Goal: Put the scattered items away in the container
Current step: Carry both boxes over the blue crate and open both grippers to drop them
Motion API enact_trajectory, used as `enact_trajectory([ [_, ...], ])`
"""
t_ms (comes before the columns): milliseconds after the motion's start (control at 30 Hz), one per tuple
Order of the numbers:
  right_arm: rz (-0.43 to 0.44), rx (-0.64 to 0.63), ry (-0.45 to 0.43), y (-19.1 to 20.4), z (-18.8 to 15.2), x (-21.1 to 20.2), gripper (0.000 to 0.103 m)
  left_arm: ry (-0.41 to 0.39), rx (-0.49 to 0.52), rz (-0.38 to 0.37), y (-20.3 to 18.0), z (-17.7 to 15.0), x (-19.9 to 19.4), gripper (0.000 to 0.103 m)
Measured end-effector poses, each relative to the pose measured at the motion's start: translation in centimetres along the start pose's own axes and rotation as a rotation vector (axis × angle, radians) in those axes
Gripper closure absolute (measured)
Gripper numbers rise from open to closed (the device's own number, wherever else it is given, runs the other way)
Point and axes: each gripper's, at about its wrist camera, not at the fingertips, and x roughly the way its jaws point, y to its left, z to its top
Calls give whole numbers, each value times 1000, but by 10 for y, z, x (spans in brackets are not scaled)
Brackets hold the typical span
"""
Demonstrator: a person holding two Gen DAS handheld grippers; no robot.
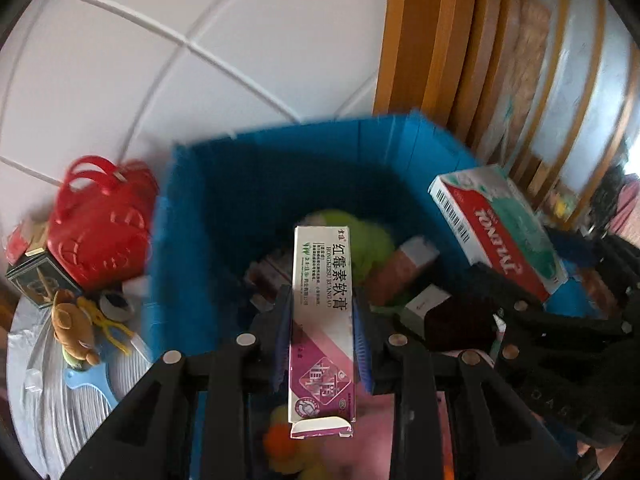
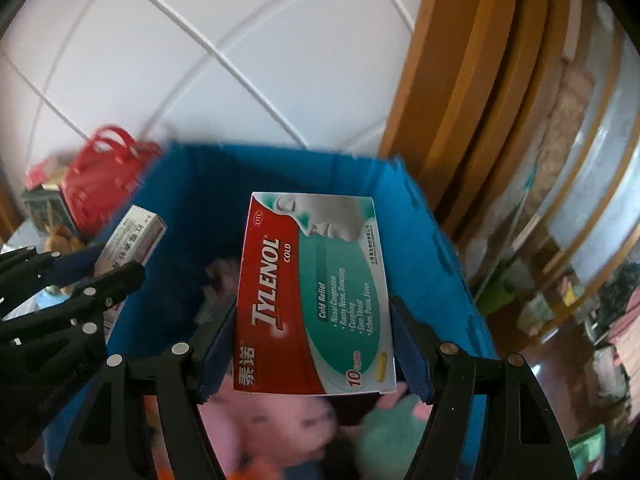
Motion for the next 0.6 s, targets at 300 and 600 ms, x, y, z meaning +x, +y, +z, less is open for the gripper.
enact_trajectory([
  [300, 72, -28, 195, -39, -19, 120, 32, 265, 75, 102, -32, -3, 110, 76],
  [600, 58, -59, 276, -31, -37, 143, 32, 282, 109, 99, -41, -11, 115, 75],
])
